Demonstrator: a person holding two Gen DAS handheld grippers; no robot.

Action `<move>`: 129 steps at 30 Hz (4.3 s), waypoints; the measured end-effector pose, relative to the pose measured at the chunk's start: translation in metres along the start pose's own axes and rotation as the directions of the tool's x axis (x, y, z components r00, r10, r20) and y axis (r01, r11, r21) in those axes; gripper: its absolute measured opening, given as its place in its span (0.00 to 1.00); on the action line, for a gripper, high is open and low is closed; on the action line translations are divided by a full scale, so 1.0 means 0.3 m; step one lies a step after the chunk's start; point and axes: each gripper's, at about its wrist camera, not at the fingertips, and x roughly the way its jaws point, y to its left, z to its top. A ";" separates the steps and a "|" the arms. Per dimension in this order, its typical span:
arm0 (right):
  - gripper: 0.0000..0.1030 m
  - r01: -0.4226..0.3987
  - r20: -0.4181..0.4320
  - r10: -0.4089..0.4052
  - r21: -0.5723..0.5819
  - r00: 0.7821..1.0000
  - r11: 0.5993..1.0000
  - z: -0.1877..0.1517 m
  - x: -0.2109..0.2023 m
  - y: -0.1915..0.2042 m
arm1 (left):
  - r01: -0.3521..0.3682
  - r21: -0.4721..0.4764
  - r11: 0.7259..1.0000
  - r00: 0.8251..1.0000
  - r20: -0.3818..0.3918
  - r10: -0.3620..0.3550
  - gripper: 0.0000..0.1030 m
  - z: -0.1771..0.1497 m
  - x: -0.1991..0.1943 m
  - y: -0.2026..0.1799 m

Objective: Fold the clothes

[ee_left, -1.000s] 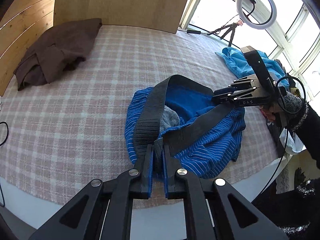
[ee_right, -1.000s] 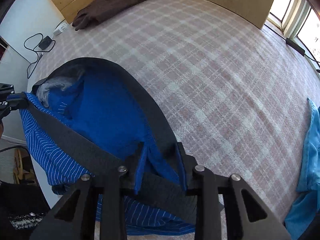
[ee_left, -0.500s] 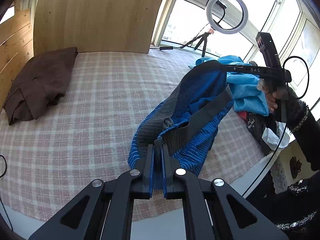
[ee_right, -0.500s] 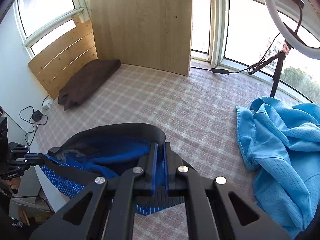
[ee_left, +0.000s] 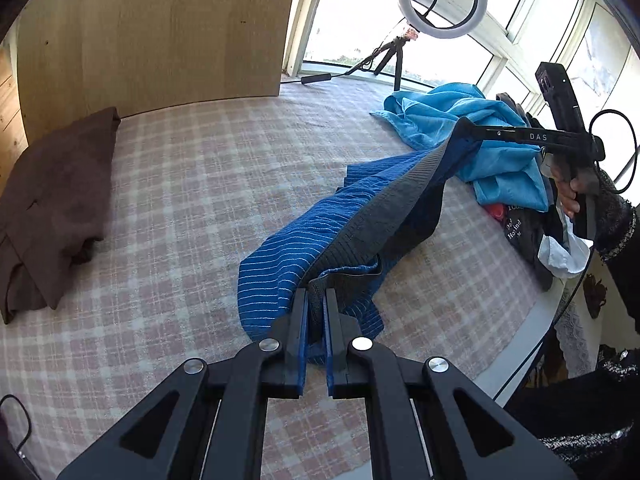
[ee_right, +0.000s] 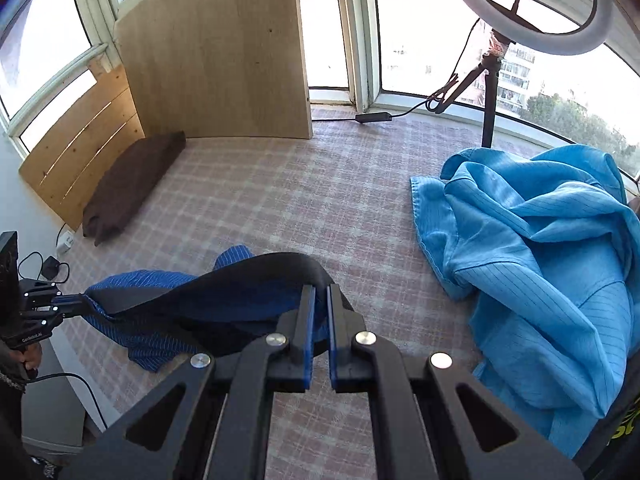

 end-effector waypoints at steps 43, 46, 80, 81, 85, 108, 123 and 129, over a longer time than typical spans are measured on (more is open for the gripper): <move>0.05 0.087 -0.057 -0.083 0.070 0.995 0.994 0.030 -0.061 -0.060 | -0.023 0.153 0.988 1.000 0.004 0.023 0.14 0.171 0.010 0.071; 0.05 0.105 -0.058 -0.100 0.099 0.993 0.989 0.043 -0.054 -0.101 | -0.052 0.195 0.979 0.998 -0.034 0.060 0.22 0.128 0.124 0.018; 0.05 -0.021 -0.200 0.014 -0.032 0.980 0.999 -0.136 -0.009 0.062 | -0.082 0.130 0.988 0.919 -0.373 0.125 0.01 0.243 -0.047 0.045; 0.05 -0.025 -0.140 0.023 -0.015 0.990 1.000 -0.076 -0.054 0.052 | -0.087 0.145 0.986 0.939 -0.319 0.130 0.01 0.296 -0.096 0.033; 0.05 0.032 0.084 -0.033 0.016 0.996 0.999 0.083 -0.264 0.009 | -0.145 0.223 0.964 0.970 -0.159 0.182 0.01 0.452 -0.276 -0.025; 0.05 -0.025 0.039 0.022 0.076 0.999 0.997 -0.026 -0.309 0.017 | -0.114 0.214 0.970 0.965 -0.208 0.160 0.00 0.442 -0.295 0.065; 0.05 0.111 -0.032 -0.106 0.264 0.994 0.958 0.120 0.016 -0.219 | 0.039 0.096 0.995 0.942 -0.335 -0.005 0.06 0.116 0.100 0.021; 0.05 0.168 -0.113 -0.140 0.294 0.984 0.941 0.093 0.100 -0.343 | 0.102 -0.013 0.995 0.954 -0.283 -0.101 0.10 0.083 0.171 -0.070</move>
